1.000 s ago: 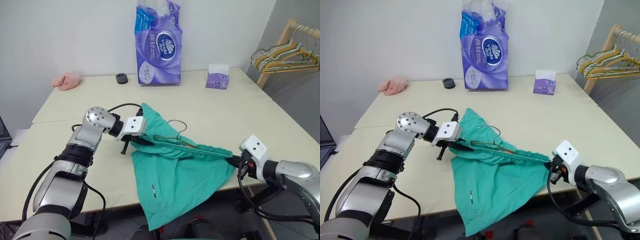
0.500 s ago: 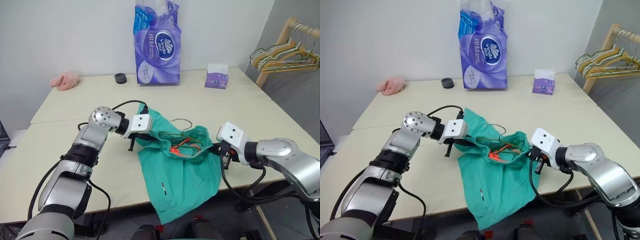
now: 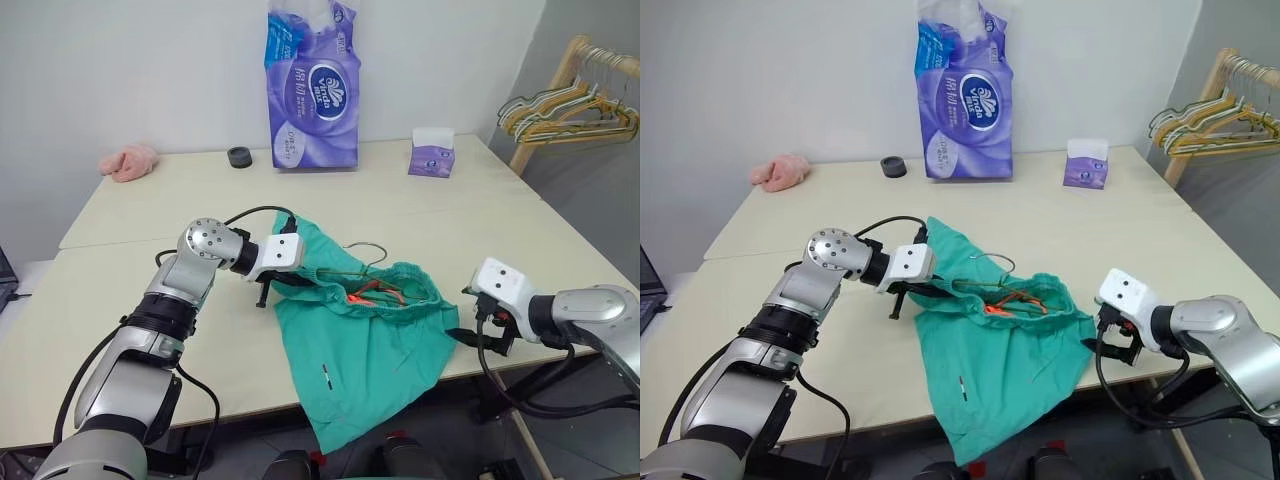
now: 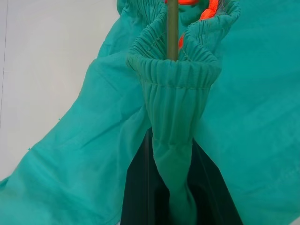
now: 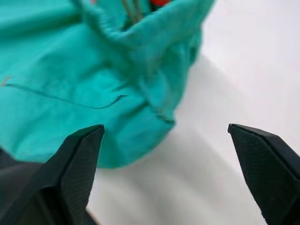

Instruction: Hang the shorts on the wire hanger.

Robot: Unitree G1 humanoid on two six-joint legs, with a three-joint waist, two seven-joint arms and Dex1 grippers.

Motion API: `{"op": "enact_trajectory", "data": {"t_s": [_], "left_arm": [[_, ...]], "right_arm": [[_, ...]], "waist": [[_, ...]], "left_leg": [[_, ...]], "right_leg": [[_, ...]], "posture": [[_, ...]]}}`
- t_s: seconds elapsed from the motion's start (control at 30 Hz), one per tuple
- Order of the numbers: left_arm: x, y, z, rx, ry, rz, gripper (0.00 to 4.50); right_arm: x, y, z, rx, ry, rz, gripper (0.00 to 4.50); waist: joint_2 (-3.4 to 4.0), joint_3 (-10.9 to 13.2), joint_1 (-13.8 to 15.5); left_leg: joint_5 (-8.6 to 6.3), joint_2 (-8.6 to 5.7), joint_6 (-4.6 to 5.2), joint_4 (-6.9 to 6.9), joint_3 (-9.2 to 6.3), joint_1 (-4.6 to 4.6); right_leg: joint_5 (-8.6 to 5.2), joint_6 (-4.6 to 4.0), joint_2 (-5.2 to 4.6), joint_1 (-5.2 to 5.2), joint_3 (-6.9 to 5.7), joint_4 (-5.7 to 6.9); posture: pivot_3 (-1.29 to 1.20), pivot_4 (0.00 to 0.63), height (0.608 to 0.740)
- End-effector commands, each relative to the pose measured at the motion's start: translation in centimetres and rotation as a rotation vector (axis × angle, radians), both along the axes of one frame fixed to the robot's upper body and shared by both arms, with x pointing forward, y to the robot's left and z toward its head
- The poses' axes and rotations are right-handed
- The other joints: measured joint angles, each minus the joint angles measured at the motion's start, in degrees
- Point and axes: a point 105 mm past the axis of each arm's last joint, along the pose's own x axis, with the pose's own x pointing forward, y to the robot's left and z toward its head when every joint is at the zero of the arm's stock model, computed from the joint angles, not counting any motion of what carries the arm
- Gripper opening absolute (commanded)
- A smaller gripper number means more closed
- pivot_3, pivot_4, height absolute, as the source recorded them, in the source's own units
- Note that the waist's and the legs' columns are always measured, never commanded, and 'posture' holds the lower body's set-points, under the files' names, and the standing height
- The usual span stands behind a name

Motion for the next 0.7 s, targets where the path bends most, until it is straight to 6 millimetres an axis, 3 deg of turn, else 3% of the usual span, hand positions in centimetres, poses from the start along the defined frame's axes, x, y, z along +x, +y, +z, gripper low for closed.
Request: {"op": "enact_trajectory", "data": {"t_s": [0.03, 0.57, 0.7], "left_arm": [[0.1, -0.6, 1.2, -0.005, -0.051, -0.027, 0.00], [-0.2, -1.1, 1.4, -0.043, -0.044, -0.027, 0.00], [-0.4, -1.2, 1.3, -0.055, -0.032, -0.027, 0.00]], "right_arm": [[0.9, 1.3, -0.1, 0.058, -0.016, 0.013, 4.46], [4.7, 5.1, -3.2, -0.001, 0.029, 0.160, 4.46], [4.8, 5.9, -3.4, 0.006, 0.029, 0.179, 3.59]], "waist": [[-0.05, -0.03, -0.12], [-0.05, -0.04, -0.55], [-0.05, -0.04, -0.49]], "left_leg": [[0.00, 0.00, 0.00, 0.00, 0.00, 0.00], [0.01, -0.03, -0.01, 0.01, -0.02, -0.01], [0.01, -0.04, -0.01, 0.01, -0.02, -0.02]], "right_leg": [[0.00, 0.00, 0.00, 0.00, 0.00, 0.00], [0.01, -0.02, -0.01, -0.04, 0.00, 0.04], [0.01, -0.02, -0.02, -0.05, 0.00, 0.04]], "posture": [[-0.14, 0.003, 0.740], [-0.11, 0.006, 0.740], [-0.11, 0.007, 0.740]]}}
